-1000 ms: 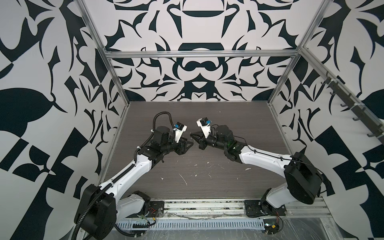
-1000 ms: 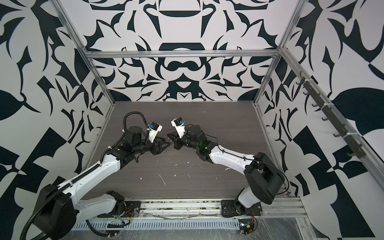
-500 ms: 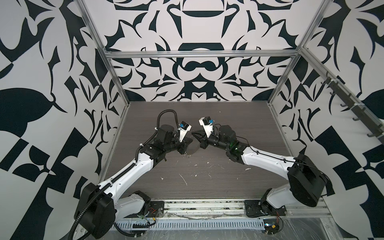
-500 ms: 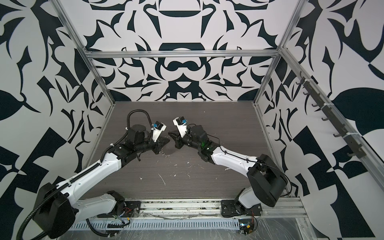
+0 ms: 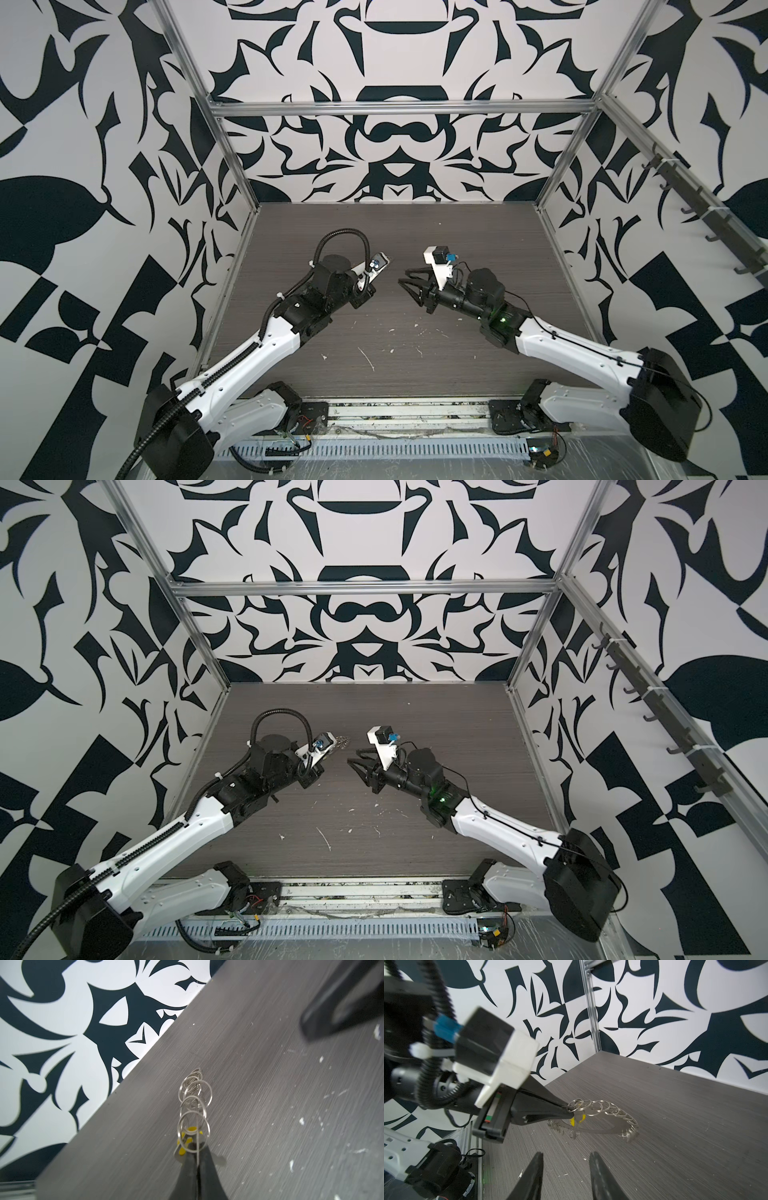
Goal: Remove the keys from the keyring
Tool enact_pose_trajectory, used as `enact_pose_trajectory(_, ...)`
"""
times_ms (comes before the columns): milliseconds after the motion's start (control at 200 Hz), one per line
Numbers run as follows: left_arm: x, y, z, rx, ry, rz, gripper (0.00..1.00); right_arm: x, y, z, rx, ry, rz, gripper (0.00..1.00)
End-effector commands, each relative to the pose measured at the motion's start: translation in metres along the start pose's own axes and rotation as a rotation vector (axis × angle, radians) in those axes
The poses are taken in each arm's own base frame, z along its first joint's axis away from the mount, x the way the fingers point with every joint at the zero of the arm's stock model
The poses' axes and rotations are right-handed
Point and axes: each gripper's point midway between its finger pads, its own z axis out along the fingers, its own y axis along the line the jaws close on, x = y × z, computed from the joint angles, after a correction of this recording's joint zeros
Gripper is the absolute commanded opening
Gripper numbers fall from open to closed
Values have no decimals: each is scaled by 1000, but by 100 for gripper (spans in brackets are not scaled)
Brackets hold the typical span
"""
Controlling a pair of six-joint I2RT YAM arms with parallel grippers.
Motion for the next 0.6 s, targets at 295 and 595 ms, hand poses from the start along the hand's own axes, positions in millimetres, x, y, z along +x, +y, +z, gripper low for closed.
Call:
enact_pose_trajectory(295,1,-75,-49,485,-14,284,0,-15,-4,-28,31,-68,-163,42)
enact_pose_trajectory(595,-7,-86,-52,627,-26,372,0,36,15,-35,-119,64,-259,52)
